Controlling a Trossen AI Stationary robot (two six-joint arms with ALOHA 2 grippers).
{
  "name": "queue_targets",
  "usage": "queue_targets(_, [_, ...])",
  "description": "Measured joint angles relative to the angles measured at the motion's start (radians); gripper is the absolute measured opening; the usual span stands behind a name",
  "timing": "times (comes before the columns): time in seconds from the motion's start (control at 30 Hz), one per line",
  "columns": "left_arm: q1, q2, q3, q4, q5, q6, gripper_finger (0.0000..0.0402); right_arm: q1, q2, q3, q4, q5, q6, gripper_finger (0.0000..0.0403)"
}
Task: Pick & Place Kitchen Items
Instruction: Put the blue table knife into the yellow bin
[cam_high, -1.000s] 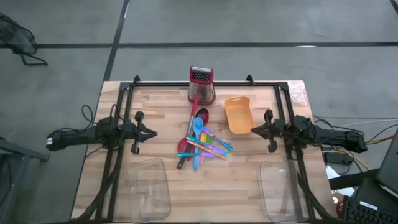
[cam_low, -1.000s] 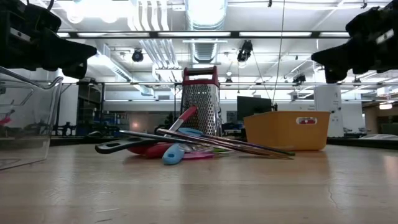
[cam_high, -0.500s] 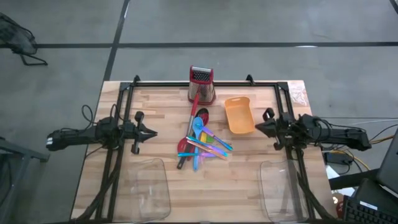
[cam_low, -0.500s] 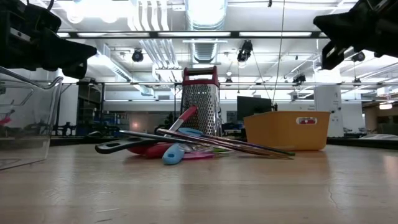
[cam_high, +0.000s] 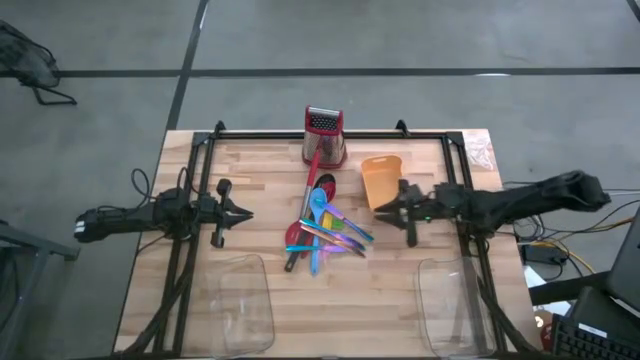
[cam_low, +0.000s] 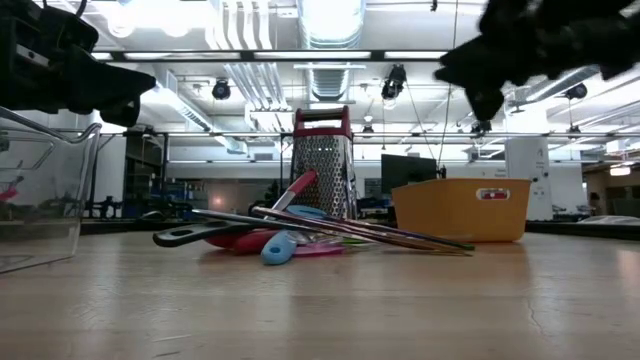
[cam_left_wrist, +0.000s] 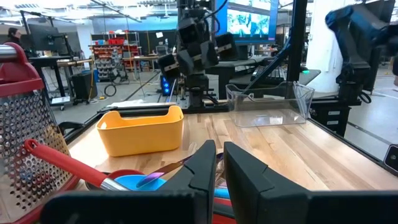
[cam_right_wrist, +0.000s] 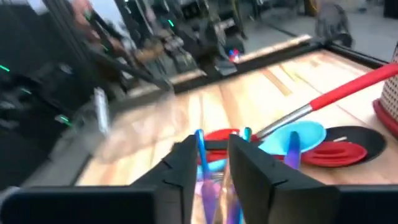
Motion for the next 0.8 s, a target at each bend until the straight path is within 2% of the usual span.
queue_targets(0.2, [0.000,0.000,0.000,0.000,0.000,0.000,0.0039,0.031,0.248,0.239,-0.283,0.187,-0.011,0.0165])
queue_targets(0.37, [0.000,0.000,0.000,0.000,0.000,0.000,0.0039,0.041,0.401,0.396,-0.441,0.204,-0.010,0.0199])
queue_targets(0.67, [0.000,0.000,0.000,0.000,0.000,0.000,0.0039,0.049,0.640,0.619,-0.644,0.210,-0.006,0.0207])
queue_targets(0.8, [0.000,0.000,0.000,0.000,0.000,0.000,0.0039,0.051,0.739,0.705,-0.758,0.277,-0.002,0.0201])
